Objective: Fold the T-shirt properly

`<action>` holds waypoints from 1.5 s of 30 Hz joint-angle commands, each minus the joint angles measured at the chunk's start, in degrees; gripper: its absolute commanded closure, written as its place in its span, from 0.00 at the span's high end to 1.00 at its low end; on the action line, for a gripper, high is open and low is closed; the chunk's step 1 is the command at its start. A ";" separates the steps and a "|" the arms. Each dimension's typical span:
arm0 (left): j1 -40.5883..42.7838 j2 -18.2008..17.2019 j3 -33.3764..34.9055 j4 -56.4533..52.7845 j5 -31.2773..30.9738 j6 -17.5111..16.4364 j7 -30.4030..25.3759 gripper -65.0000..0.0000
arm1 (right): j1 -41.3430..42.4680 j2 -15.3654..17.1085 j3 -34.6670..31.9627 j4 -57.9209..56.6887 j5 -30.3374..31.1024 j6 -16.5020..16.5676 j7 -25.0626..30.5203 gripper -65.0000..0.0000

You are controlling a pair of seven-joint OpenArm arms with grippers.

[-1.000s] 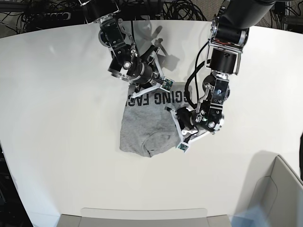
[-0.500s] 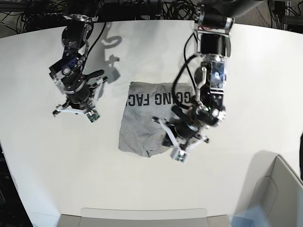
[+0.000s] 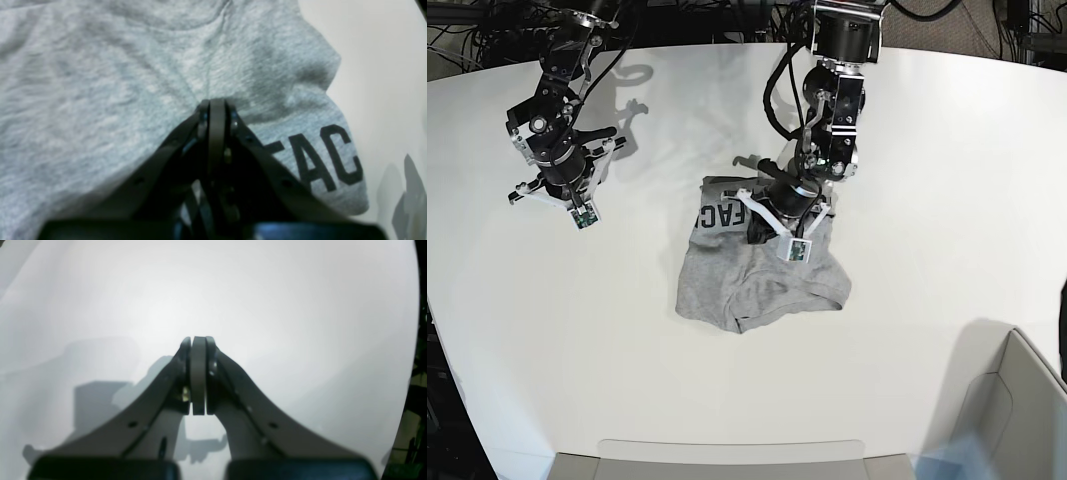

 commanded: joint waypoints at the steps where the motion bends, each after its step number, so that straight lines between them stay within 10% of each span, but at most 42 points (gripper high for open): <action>1: -1.36 0.27 -0.08 -1.19 0.91 0.75 0.90 0.00 | 0.76 0.32 -0.21 1.06 0.48 0.89 1.15 0.01; 17: -8.13 -17.32 -7.03 -18.42 0.82 0.31 -0.77 0.00 | 0.85 0.14 -0.30 1.24 0.40 0.89 1.15 0.01; 24: -9.97 -24.52 -7.12 -22.55 0.82 -6.72 -1.21 0.00 | 0.85 -0.21 -0.39 1.24 0.40 0.89 1.15 0.01; 45: 5.85 -21.10 -20.83 30.99 1.09 -6.54 19.09 0.00 | -1.35 -3.73 -0.39 10.11 0.13 0.89 0.80 0.01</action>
